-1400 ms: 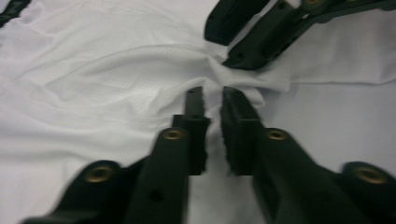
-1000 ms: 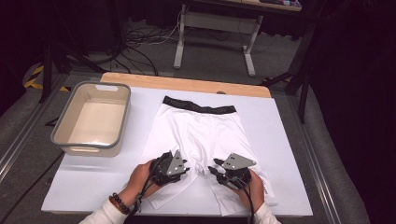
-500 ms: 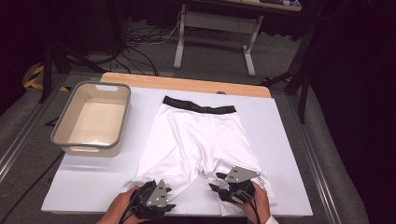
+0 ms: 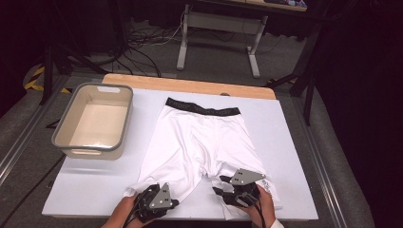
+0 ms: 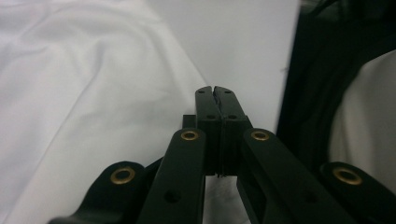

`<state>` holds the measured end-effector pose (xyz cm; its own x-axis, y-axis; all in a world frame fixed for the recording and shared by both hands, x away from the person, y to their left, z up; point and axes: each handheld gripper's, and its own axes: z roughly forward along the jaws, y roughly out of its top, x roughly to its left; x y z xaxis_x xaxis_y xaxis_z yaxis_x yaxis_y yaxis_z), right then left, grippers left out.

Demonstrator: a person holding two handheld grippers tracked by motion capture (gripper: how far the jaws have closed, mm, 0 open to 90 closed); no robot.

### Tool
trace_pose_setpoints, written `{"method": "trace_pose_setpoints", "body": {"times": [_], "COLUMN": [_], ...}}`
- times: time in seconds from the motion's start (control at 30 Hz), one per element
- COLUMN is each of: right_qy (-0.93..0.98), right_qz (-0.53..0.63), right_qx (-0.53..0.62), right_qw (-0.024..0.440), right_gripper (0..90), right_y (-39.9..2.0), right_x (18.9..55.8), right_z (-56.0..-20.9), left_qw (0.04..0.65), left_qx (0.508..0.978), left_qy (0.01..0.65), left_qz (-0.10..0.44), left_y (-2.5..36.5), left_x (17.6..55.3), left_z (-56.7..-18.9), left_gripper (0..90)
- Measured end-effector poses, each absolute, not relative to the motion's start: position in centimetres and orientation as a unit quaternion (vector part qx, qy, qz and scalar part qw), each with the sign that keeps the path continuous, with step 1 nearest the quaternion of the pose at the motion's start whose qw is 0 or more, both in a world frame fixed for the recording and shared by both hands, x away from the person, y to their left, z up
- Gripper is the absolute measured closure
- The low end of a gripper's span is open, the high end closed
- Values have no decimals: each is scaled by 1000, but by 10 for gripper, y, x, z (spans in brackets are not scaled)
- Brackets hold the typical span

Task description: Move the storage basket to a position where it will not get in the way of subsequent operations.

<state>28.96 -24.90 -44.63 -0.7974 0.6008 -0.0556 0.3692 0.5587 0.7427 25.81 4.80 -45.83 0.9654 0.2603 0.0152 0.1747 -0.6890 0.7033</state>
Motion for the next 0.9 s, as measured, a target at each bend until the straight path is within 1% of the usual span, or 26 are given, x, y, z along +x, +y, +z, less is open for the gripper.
{"method": "trace_pose_setpoints", "body": {"times": [0.07,0.23,0.37,0.43,0.47,0.5,0.6,0.73,0.8,0.83,0.87,0.9], "right_qy": [867,864,864,863,862,861,858,851,848,845,844,841], "right_qz": [381,384,383,384,385,387,390,399,404,408,410,413], "right_qx": [281,285,285,286,286,286,286,286,286,286,284,285], "right_qw": [156,159,161,164,165,167,175,187,191,194,197,200], "right_gripper": [514,513,496,474,471,465,432,392,384,378,374,373], "right_y": [-250,-252,-252,-252,-252,-253,-253,-255,-256,-257,-258,-259], "right_x": [290,290,291,291,291,291,290,289,289,289,289,289], "right_z": [-444,-443,-443,-443,-443,-442,-441,-438,-437,-436,-435,-434], "left_qw": [382,410,413,419,424,426,441,446,456,457,458,455], "left_qx": [916,907,906,903,901,899,891,883,874,871,869,870], "left_qy": [99,81,77,81,83,83,87,103,126,133,140,134], "left_qz": [65,53,50,42,45,52,67,101,110,117,126,134], "left_y": [35,11,5,8,10,11,21,37,50,55,60,66], "left_x": [252,251,251,251,251,251,254,261,268,270,273,276], "left_z": [-455,-448,-449,-448,-447,-445,-439,-432,-430,-430,-430,-430], "left_gripper": [895,892,881,829,822,785,745,624,579,527,495,492]}}
